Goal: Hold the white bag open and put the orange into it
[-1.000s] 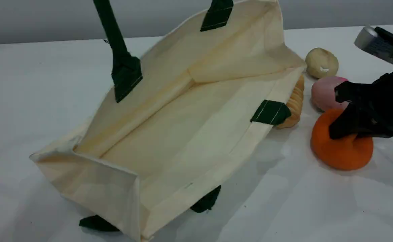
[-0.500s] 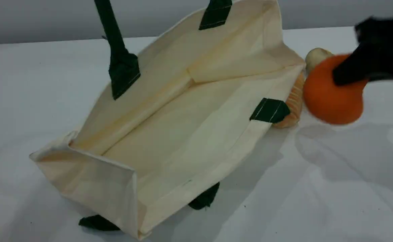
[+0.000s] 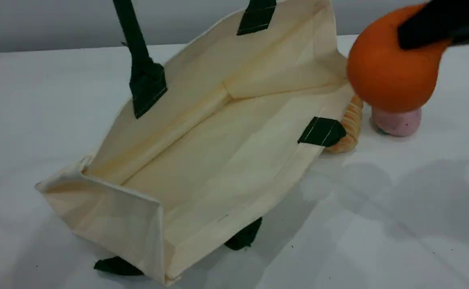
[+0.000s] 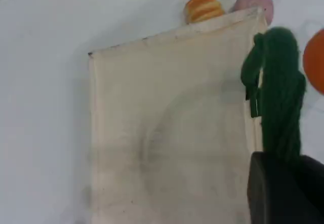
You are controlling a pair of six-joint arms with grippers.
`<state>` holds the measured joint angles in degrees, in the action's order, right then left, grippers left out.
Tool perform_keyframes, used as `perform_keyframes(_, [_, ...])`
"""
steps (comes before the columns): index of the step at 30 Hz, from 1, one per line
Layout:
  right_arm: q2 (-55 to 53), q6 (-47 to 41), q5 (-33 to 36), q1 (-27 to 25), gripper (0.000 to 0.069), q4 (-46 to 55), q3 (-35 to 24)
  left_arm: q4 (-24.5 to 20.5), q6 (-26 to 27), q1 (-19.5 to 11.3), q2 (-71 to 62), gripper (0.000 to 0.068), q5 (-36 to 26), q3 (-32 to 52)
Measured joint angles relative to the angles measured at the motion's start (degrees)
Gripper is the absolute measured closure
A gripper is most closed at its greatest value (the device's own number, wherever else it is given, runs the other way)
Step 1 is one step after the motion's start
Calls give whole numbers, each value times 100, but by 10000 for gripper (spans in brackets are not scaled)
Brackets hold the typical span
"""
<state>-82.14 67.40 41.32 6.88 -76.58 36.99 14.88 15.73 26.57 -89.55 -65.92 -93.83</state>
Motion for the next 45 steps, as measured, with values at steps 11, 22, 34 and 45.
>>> perform_keyframes(11, [-149, 647, 87, 488, 637, -1006, 5, 5, 0, 0, 0, 611, 2, 0])
perform_keyframes(22, [-1088, 1671, -452, 1954, 638, -2351, 321, 5, 0, 0, 5, 611, 19, 0])
perform_keyframes(34, [-2762, 2073, 61, 2059, 638, -2343, 1293, 10, 0, 0, 5, 611, 19, 0])
perform_keyframes(45, [-2950, 2264, 470, 2059, 526, -2336, 1444, 10, 0, 0, 5, 611, 19, 0])
